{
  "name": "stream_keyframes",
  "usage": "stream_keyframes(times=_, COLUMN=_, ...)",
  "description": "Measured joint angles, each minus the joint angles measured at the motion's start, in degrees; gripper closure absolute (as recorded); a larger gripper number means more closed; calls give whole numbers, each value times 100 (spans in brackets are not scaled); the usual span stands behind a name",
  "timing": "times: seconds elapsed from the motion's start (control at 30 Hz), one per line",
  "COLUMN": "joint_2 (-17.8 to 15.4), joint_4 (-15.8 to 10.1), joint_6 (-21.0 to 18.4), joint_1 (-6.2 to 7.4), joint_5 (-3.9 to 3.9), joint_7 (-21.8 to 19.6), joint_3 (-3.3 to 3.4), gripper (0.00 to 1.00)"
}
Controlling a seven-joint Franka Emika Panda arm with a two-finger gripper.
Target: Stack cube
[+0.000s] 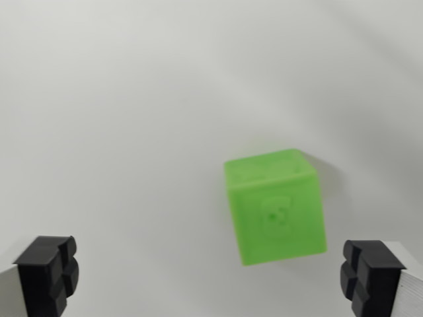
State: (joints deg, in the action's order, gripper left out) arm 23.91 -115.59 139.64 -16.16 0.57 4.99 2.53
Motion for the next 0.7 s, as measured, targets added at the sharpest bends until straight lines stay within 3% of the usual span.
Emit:
stream_keyframes(times=0.57, joint_2=777, joint_4=339, joint_6=392, joint_1=-586, joint_5=19, joint_7=1442, joint_3=-116, gripper=0)
stream_keyframes(times=0.7, joint_2=946, joint_4=402, joint_6=501, joint_1=-662, joint_5=19, joint_7=1576, joint_3=-125, gripper=0)
